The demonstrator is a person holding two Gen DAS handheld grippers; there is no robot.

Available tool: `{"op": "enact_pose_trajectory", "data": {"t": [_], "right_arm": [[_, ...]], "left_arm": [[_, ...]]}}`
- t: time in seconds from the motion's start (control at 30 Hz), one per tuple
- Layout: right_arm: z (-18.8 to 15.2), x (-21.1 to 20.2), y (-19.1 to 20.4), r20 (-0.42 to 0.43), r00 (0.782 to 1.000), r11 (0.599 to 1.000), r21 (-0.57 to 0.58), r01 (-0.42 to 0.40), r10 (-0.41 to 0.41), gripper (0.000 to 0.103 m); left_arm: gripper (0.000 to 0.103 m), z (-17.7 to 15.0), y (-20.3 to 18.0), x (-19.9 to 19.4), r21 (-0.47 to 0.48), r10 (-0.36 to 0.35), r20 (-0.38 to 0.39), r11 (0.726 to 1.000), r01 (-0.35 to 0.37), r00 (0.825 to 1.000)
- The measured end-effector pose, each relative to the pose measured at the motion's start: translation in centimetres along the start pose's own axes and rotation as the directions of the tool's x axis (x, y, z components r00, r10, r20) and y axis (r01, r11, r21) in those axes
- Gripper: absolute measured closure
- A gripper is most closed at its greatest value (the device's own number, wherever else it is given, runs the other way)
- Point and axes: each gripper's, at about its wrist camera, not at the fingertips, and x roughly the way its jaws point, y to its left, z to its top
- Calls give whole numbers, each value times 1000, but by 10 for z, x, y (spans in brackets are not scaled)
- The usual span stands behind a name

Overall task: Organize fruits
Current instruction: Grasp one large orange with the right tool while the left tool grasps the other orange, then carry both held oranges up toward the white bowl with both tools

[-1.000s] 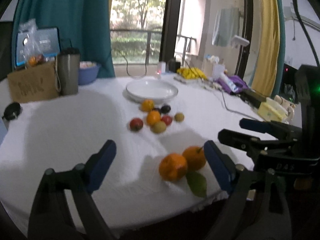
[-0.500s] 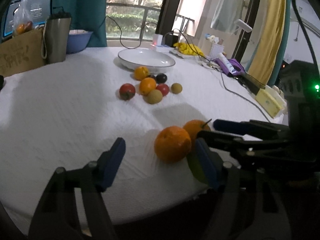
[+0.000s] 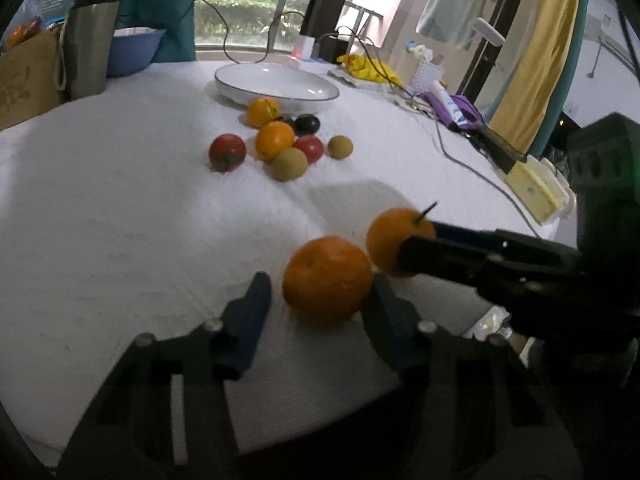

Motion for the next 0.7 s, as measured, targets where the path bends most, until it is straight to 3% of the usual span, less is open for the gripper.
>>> {"op": "enact_pose_trajectory", "data": {"t": [0.37, 0.7], "right_arm": [[11, -11, -15, 56, 998, 1000, 19, 21, -22, 61], [45, -15, -31, 103, 994, 999, 11, 44, -45, 61]], "left_arm": [[59, 18, 0, -4, 13, 36, 29, 999, -36, 999], [59, 58, 7, -5, 16, 62, 96, 998, -64, 993]]}}
